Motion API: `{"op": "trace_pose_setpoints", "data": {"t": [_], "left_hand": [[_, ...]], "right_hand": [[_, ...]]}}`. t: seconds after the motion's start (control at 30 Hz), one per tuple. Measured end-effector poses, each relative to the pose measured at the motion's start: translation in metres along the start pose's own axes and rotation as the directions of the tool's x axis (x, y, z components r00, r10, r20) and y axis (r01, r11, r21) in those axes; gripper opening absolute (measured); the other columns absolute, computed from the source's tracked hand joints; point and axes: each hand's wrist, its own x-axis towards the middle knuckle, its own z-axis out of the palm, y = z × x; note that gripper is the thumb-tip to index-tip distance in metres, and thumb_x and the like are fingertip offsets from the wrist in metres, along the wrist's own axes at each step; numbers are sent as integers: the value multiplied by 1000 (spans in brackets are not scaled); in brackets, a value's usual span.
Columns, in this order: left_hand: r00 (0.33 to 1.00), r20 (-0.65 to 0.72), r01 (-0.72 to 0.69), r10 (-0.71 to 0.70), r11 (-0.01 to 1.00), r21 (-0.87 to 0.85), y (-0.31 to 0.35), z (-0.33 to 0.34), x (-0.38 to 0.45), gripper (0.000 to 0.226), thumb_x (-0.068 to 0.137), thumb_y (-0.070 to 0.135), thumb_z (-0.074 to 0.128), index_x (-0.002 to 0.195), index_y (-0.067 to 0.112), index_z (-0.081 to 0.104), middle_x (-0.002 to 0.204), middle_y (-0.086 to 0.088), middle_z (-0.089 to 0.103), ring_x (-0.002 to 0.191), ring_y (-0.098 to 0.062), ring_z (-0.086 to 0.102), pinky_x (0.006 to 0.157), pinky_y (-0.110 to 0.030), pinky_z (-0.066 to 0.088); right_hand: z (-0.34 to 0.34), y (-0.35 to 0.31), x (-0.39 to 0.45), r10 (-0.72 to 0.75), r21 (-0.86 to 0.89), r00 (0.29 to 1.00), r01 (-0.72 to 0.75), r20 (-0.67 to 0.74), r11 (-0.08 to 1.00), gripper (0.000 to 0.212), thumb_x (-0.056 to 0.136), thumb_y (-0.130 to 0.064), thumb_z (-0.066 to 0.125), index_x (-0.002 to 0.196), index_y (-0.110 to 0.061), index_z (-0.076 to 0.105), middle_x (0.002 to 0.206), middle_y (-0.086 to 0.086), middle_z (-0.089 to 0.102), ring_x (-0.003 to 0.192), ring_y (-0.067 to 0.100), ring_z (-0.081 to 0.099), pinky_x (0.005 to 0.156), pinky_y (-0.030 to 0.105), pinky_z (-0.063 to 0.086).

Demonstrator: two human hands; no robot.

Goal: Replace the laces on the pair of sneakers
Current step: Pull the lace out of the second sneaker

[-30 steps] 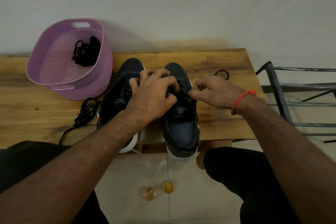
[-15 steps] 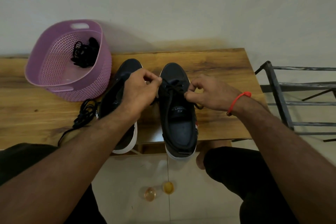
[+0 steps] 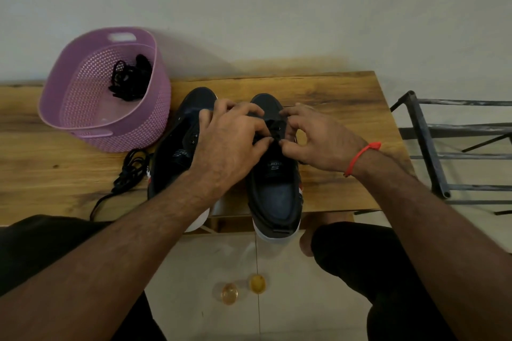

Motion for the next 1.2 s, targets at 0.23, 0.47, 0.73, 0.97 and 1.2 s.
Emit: {"op": "trace_pose_setpoints", "data": {"t": [0.23, 0.47, 0.73, 0.97, 1.2], "left_hand": [[914, -234, 313, -331, 943, -111, -41, -28, 16, 11, 86, 38, 61, 91, 28, 61, 110, 7, 65, 107, -20, 44, 86, -38, 22], [995, 89, -38, 38, 999, -12, -5, -7, 0, 37, 85, 64, 58, 111, 41, 70, 153, 13, 39, 135, -22, 20, 99, -47, 23], [980, -52, 195, -191, 977, 88, -32, -24, 16, 33, 96, 58, 50, 102, 30, 66, 130, 8, 59, 126, -27, 37, 97, -51, 27], [996, -4, 87, -87, 995, -39, -32, -22, 9, 39, 92, 58, 60, 127, 42, 59, 150, 6, 42, 136, -28, 25, 103, -51, 24], [991, 136, -17, 11, 999, 43, -19, -10, 7, 13, 90, 55, 63, 96, 44, 66, 149, 18, 41, 140, -24, 19, 103, -50, 19]], "right_hand": [[1, 3, -2, -9, 69, 1000, 8, 14, 998, 19, 91, -27, 66, 90, -9, 62, 150, 4, 46, 135, -7, 16, 86, -12, -6], [-1, -1, -1, 9, 53, 999, -10, 35, 999, 18, 91, -30, 64, 91, -13, 61, 155, 4, 40, 147, 7, 17, 106, 11, 9], [-1, -1, -2, -10, 84, 1000, 10, -5, 996, 21, 93, -26, 64, 94, -6, 62, 138, 7, 56, 137, 6, 28, 81, -16, -2], [0, -2, -2, -7, 92, 1000, 7, 1, 996, 20, 92, -25, 65, 92, -6, 62, 136, 7, 57, 139, 10, 30, 83, -14, 1], [0, -3, -3, -16, 63, 1000, 16, -5, 998, 20, 92, -25, 65, 92, -5, 61, 131, 11, 60, 129, -1, 32, 82, -15, 0]]}}
